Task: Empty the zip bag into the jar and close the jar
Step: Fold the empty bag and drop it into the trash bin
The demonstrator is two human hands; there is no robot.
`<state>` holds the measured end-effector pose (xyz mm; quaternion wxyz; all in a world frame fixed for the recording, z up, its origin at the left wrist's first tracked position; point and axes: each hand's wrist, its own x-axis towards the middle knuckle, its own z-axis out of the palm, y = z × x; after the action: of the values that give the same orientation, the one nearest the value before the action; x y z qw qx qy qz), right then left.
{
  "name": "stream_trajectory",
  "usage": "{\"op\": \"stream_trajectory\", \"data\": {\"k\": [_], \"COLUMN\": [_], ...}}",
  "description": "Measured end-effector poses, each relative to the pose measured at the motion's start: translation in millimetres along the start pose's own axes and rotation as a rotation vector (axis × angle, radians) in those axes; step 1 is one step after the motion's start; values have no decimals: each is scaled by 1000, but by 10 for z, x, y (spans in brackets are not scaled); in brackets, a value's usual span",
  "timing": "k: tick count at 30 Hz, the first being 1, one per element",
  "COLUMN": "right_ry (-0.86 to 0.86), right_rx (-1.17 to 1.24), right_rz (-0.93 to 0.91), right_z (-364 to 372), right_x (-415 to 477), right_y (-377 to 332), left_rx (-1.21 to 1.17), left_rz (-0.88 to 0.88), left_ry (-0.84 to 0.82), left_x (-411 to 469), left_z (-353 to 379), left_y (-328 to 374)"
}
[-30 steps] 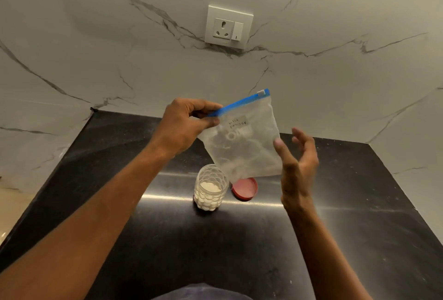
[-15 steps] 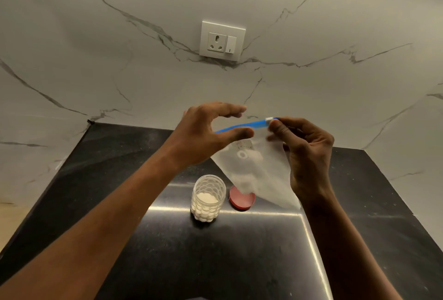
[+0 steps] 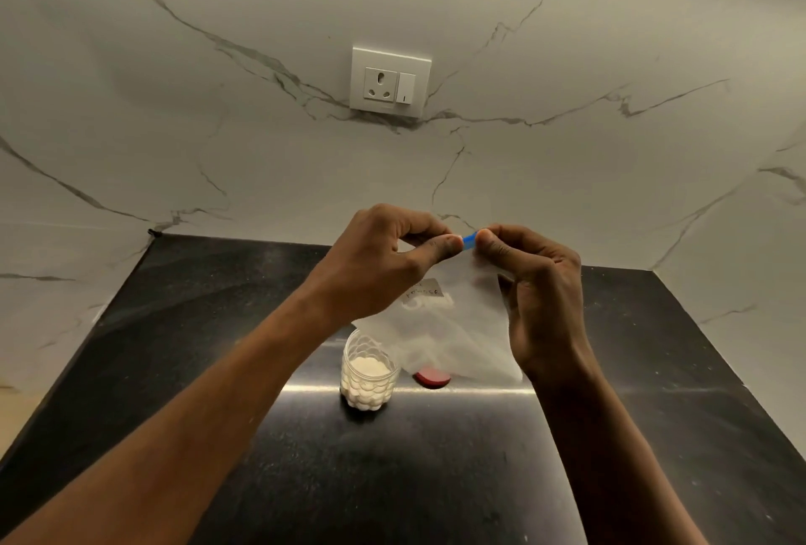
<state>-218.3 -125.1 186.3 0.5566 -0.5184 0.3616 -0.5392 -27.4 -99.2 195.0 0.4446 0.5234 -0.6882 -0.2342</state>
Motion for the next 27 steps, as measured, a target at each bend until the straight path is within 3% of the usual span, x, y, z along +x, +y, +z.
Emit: {"op": "stream_trajectory", "data": {"k": [10,27], "right_ry": [92,172], "right_rx": [26,76], "right_rz": [75,116], "right_z": [-107,-251], "right_x": [102,253], "right_y": [71,64], "left_rx": [-70,-37], "left_rz": [-205,-246], "left_ry": [12,106], "left_x": [-233,-355], "left_z": [-243,-372], "left_y": [-257,-421]}}
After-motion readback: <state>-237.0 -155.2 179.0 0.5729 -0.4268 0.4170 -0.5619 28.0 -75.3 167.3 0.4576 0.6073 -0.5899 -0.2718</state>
